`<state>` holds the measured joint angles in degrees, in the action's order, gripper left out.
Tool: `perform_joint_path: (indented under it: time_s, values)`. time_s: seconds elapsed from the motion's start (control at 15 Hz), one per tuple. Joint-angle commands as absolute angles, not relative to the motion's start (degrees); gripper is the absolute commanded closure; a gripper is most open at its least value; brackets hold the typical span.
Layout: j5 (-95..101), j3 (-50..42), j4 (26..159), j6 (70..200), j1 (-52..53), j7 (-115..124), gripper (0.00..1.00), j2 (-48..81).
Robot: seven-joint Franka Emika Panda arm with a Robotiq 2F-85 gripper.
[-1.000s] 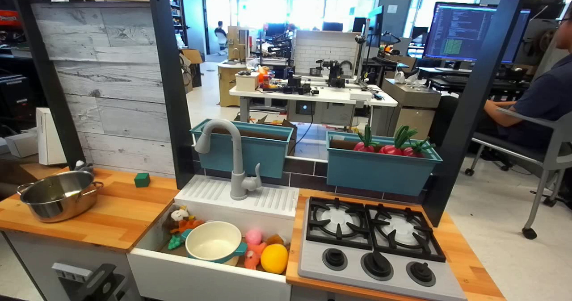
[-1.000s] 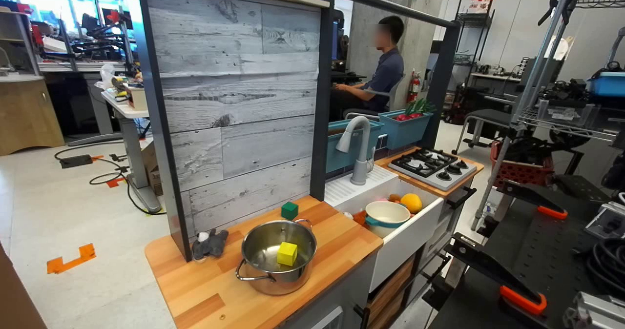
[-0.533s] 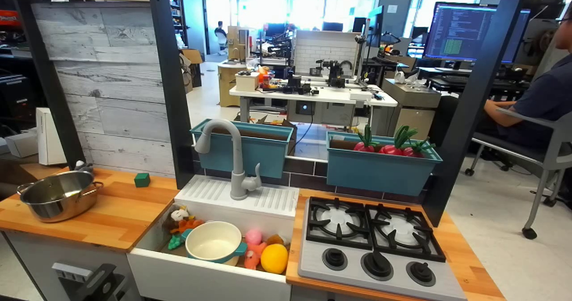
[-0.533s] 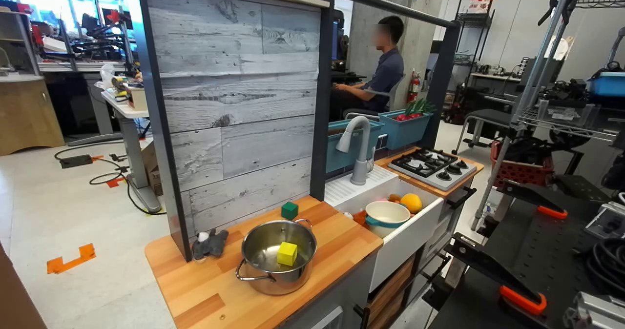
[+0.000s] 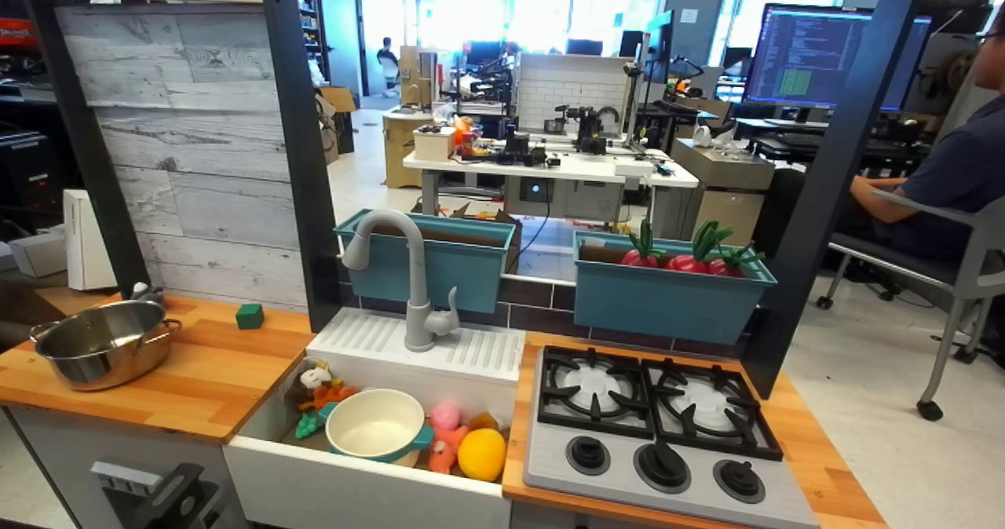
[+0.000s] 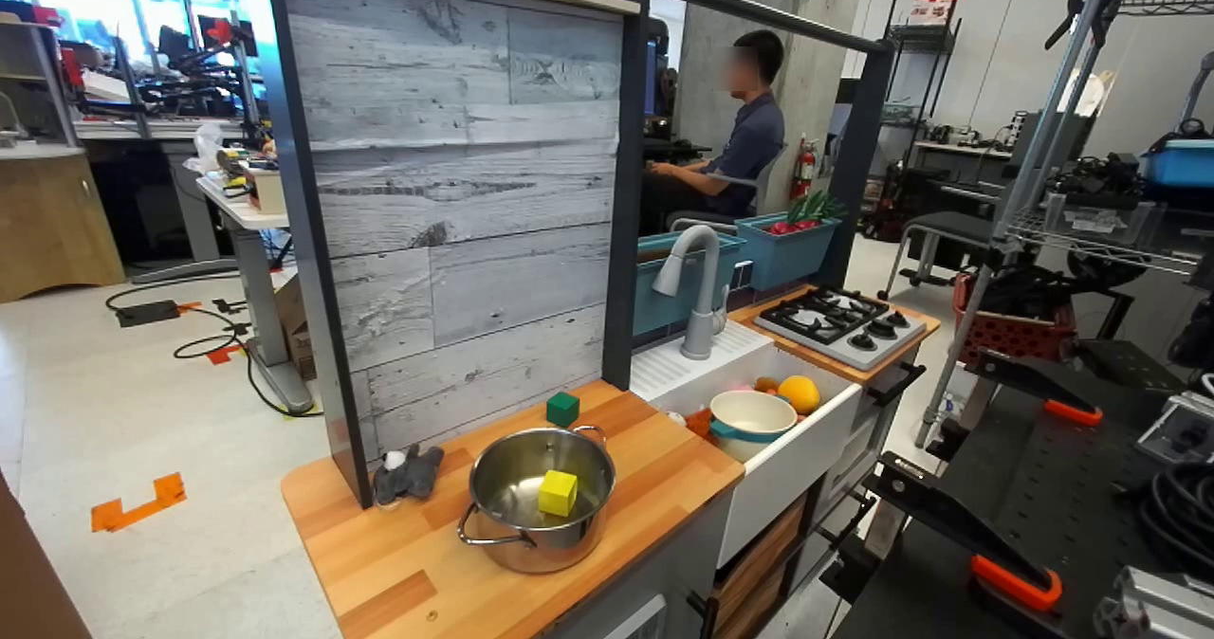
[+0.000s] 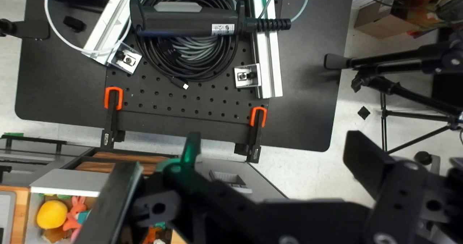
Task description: Put the green cube in the pot
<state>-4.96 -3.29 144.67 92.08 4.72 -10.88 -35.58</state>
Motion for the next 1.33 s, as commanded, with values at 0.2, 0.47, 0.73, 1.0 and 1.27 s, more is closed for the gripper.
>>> perform_joint_path:
  time_s: [0.2, 0.47, 0.73, 1.0, 1.27]
  values:
    - [-4.50, 3.77, 130.13, 79.65, 6.93, -9.03, 0.00, -39.18]
    - [-3.07, 6.50, 123.35, 81.70, 6.06, -4.84, 0.00, -31.92]
    - [-2.60, 6.78, 119.98, 85.29, 5.97, -2.18, 0.00, -26.49]
    - [-1.83, 6.72, 118.52, 97.13, 5.17, 0.59, 0.00, -18.64]
    - [-1.02, 5.81, 113.45, 101.52, 4.35, 2.04, 0.00, -8.05]
